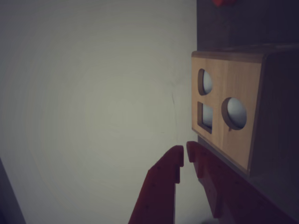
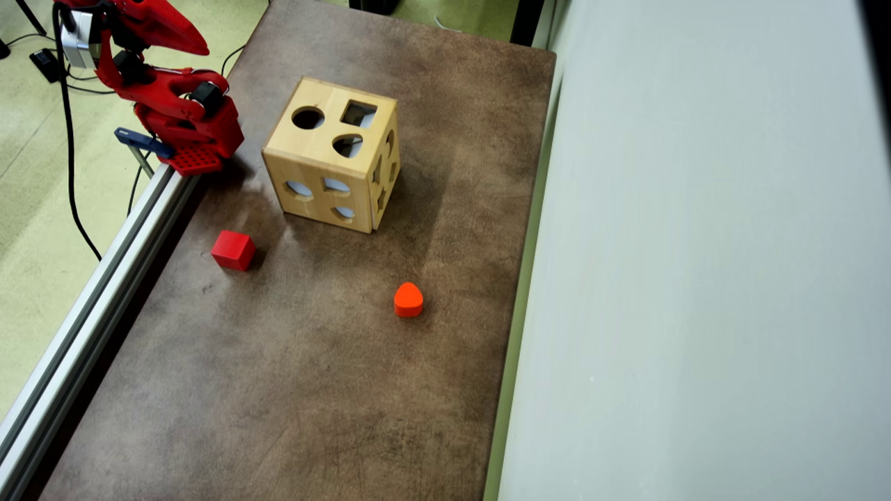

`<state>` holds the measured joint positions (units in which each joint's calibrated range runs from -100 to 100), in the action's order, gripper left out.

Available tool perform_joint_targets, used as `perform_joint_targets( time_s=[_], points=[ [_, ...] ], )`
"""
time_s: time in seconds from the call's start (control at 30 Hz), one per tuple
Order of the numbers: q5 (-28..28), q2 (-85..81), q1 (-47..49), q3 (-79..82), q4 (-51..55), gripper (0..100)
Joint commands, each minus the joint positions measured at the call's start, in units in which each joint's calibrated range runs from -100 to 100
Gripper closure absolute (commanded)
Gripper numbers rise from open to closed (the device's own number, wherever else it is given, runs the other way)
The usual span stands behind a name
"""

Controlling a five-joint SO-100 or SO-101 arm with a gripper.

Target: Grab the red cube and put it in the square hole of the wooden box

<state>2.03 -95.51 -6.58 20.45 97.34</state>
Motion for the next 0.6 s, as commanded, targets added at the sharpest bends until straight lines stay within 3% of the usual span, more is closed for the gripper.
perform_joint_targets(
  time_s=[0.0, 0.57],
  points=[
    [-2.98, 0.18, 0.63, 0.12, 0.33, 98],
    [-3.03, 0.26, -0.04, 0.12, 0.41, 98]
  ],
)
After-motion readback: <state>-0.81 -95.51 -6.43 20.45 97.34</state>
